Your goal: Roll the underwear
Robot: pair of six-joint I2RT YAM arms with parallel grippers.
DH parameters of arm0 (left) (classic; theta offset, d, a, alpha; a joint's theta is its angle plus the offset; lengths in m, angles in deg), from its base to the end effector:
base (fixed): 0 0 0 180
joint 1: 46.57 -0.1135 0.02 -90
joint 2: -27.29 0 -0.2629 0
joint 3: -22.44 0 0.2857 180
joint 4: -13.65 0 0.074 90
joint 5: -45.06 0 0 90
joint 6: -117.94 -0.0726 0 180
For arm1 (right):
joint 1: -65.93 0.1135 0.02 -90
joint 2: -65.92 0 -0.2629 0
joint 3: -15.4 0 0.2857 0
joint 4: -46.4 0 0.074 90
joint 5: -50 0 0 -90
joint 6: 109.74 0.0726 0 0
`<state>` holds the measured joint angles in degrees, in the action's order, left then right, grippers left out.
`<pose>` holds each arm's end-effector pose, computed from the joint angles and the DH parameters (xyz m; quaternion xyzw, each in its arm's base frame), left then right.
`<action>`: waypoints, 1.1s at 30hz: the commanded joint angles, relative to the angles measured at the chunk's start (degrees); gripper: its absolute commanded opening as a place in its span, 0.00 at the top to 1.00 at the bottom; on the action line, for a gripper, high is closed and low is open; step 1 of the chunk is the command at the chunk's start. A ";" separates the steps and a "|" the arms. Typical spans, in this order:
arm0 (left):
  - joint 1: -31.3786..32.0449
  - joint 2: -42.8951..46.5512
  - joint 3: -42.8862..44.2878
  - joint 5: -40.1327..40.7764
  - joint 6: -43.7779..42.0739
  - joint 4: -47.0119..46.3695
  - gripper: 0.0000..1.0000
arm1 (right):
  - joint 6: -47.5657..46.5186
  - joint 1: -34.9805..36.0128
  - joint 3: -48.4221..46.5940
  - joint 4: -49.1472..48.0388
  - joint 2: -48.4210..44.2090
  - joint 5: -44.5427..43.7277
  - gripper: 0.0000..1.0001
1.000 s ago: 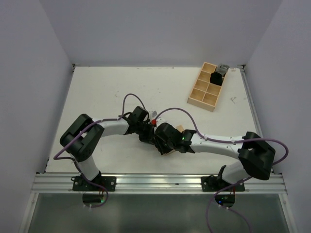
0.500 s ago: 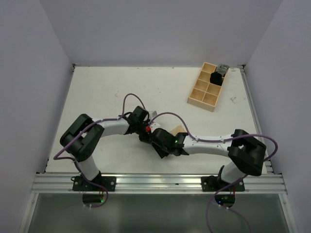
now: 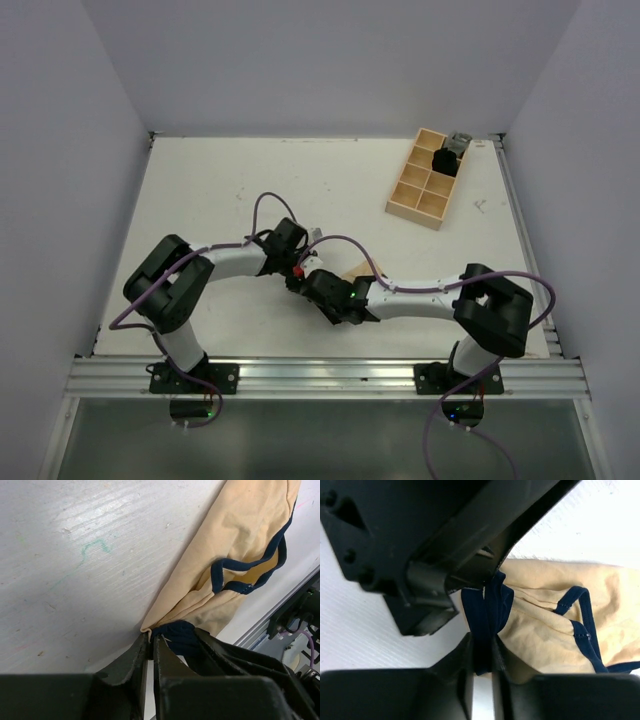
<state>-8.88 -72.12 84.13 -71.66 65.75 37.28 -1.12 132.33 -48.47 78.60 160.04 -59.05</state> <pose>0.2614 -0.2432 0.0762 0.0562 0.9427 -0.3244 0.0533 0.1625 0.3128 0.1053 -0.3519 0.8917 0.0402 0.2817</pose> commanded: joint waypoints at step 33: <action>-4.38 18.12 -13.52 -2.45 -1.95 -13.41 0.60 | 29.82 -12.34 37.51 -42.06 -24.25 27.66 1.00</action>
<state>-14.14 -53.52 71.91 -69.13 63.34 33.31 26.48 119.82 -11.51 39.23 136.72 -31.42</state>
